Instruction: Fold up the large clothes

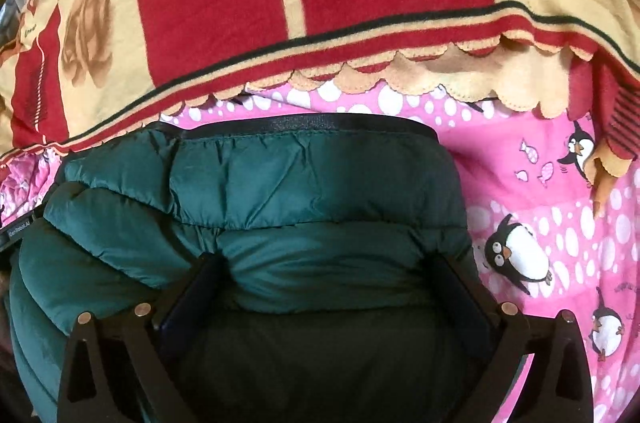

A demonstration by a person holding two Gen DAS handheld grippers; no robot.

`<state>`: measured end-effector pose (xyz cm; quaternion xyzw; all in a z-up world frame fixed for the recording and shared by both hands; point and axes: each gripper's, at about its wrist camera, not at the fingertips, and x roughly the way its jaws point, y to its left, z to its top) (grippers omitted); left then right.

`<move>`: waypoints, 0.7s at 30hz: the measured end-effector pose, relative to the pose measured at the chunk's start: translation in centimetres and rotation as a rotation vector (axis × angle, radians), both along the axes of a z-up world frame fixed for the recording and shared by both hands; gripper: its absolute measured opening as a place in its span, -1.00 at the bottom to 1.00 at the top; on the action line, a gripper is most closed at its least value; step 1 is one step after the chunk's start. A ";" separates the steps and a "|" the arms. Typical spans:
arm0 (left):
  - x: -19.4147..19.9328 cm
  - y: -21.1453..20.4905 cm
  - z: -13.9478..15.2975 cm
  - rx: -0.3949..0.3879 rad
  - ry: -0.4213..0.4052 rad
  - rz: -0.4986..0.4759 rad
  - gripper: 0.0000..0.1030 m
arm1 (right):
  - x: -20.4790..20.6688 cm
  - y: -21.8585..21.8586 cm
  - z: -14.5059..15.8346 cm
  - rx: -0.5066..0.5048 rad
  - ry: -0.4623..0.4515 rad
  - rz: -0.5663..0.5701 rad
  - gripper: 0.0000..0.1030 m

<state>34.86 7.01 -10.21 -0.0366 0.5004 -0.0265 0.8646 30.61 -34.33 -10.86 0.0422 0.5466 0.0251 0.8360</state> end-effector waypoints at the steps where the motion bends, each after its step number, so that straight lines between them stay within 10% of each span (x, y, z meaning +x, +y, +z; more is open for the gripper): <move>1: -0.5 0.1 0.9 0.006 0.013 -0.003 0.99 | -0.2 0.2 0.7 -0.032 0.016 0.019 0.99; 9: -9.7 2.4 9.4 0.043 -0.178 -0.041 0.99 | -8.8 -2.9 9.6 0.034 -0.159 0.045 0.79; 21: -22.5 3.5 5.7 -0.021 -0.319 -0.155 0.99 | -22.2 -3.9 8.8 0.123 -0.403 0.045 0.79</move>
